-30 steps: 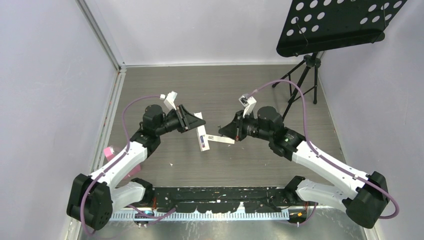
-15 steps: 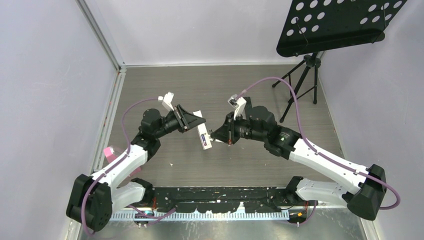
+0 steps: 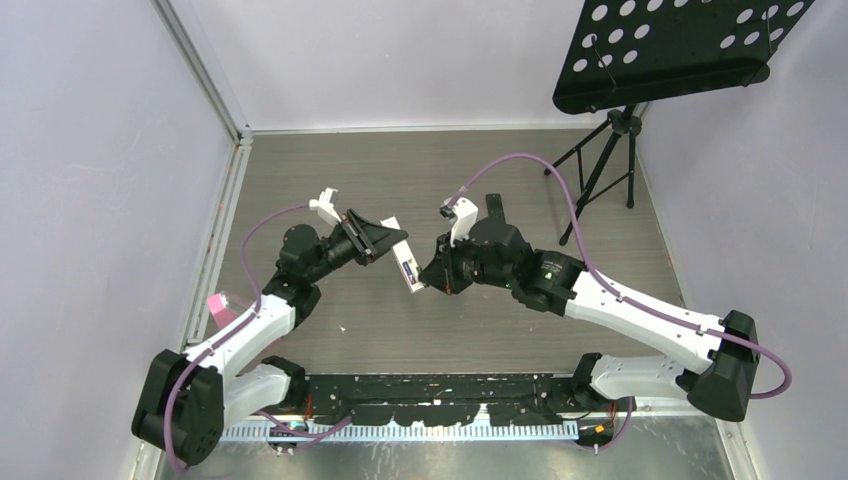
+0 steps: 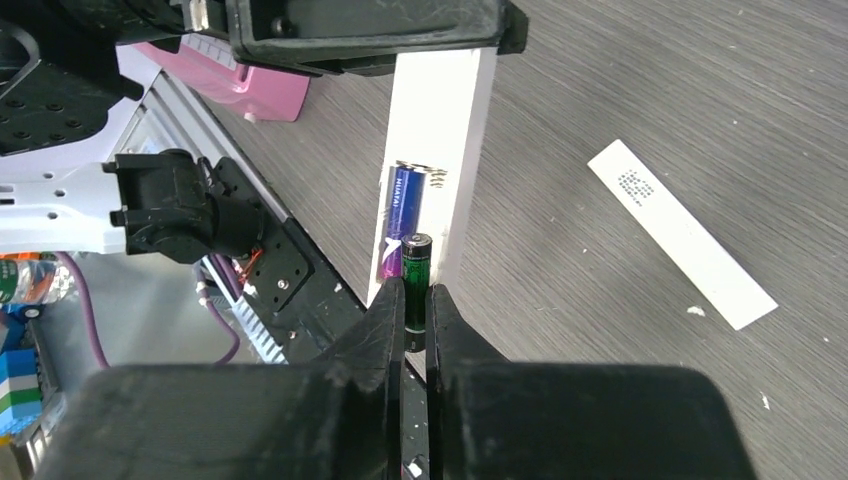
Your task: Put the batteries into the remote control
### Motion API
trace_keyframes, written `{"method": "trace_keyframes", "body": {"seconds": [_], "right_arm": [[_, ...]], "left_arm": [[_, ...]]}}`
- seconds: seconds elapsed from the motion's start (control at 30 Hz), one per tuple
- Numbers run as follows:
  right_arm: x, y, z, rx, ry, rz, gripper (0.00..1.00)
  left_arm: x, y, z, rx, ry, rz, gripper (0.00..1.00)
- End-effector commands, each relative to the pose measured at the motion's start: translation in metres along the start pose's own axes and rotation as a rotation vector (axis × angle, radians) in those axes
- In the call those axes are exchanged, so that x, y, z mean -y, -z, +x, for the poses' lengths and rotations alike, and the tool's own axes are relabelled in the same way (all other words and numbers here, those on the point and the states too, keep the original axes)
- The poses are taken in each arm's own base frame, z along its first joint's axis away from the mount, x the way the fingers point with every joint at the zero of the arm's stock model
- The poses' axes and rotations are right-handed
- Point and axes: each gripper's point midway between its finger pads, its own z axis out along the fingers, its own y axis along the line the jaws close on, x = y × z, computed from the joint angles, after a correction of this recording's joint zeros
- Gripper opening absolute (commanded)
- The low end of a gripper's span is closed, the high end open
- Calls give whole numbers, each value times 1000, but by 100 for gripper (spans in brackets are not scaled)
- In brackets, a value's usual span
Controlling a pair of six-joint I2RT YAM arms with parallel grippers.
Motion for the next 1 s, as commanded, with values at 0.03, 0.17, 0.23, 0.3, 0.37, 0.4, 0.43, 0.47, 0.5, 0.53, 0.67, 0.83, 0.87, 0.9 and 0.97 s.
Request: {"method": "trace_keyframes", "body": {"seconds": [0.03, 0.17, 0.23, 0.3, 0.37, 0.4, 0.43, 0.47, 0.5, 0.53, 0.67, 0.83, 0.87, 0.9, 0.97], "right_arm": [[-3, 3, -21, 53, 31, 28, 9], [2, -1, -23, 64, 40, 61, 10], [1, -2, -24, 65, 41, 57, 10], [-2, -4, -26, 66, 41, 44, 10], [-5, -4, -28, 75, 34, 32, 10], [-9, -4, -28, 70, 32, 13, 10], [-12, -4, -27, 64, 29, -6, 10], [-13, -4, -28, 64, 26, -9, 10], [-14, -3, -28, 65, 25, -10, 10], [-13, -2, -29, 70, 22, -6, 10], [-6, 3, -37, 106, 10, 41, 10], [-5, 11, -44, 137, 0, 59, 10], [-4, 11, -45, 142, -4, 64, 10], [-4, 12, -46, 144, -5, 67, 10], [-4, 11, -44, 133, -4, 65, 10]], "left_arm": [[26, 2, -11, 42, -36, 93, 0], [27, 1, -10, 33, -29, 100, 0], [27, 1, -10, 38, -25, 104, 0], [26, 0, -11, 42, -24, 103, 0], [26, -1, -12, 44, -26, 104, 0], [25, -1, -12, 45, -27, 105, 0], [24, -1, -11, 46, -26, 103, 0], [22, -1, -12, 47, -25, 99, 0], [22, -1, -11, 46, -26, 99, 0], [21, -2, -11, 46, -29, 96, 0], [16, -2, -11, 49, -38, 81, 0], [9, -3, -10, 46, -48, 61, 0], [8, -2, -10, 47, -51, 57, 0], [7, -2, -10, 50, -53, 53, 0], [5, -2, -11, 58, -56, 45, 0]]}}
